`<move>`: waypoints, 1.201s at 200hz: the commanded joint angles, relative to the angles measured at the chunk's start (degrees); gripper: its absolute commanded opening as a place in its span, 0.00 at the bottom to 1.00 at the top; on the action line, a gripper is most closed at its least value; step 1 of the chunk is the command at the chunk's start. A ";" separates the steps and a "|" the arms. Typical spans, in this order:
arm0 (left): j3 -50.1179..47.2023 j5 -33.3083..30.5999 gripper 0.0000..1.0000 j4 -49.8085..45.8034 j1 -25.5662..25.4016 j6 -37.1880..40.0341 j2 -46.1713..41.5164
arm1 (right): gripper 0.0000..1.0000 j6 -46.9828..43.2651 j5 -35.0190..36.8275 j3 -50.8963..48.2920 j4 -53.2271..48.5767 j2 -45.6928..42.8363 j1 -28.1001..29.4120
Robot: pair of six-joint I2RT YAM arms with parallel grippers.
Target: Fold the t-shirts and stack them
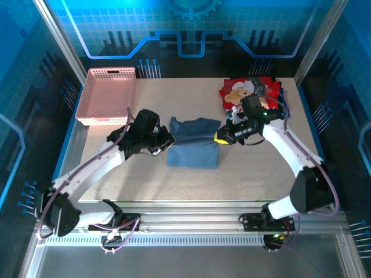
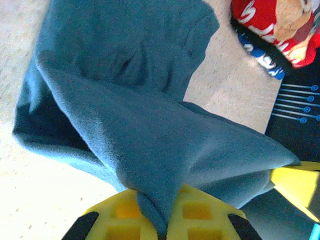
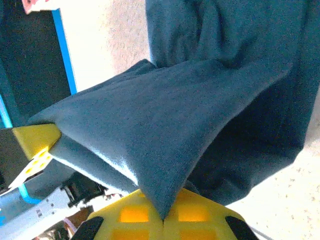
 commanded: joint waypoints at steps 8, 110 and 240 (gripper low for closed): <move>7.75 6.59 0.00 0.75 4.94 6.62 8.10 | 0.00 -4.96 -1.60 7.33 -2.74 7.97 -3.59; 26.69 15.11 0.14 0.60 15.01 13.74 39.08 | 0.10 -6.32 -0.80 26.22 -2.60 35.74 -9.12; 35.57 7.62 0.82 -6.77 13.78 23.67 18.95 | 0.83 -22.84 15.46 21.54 -9.21 13.20 -5.40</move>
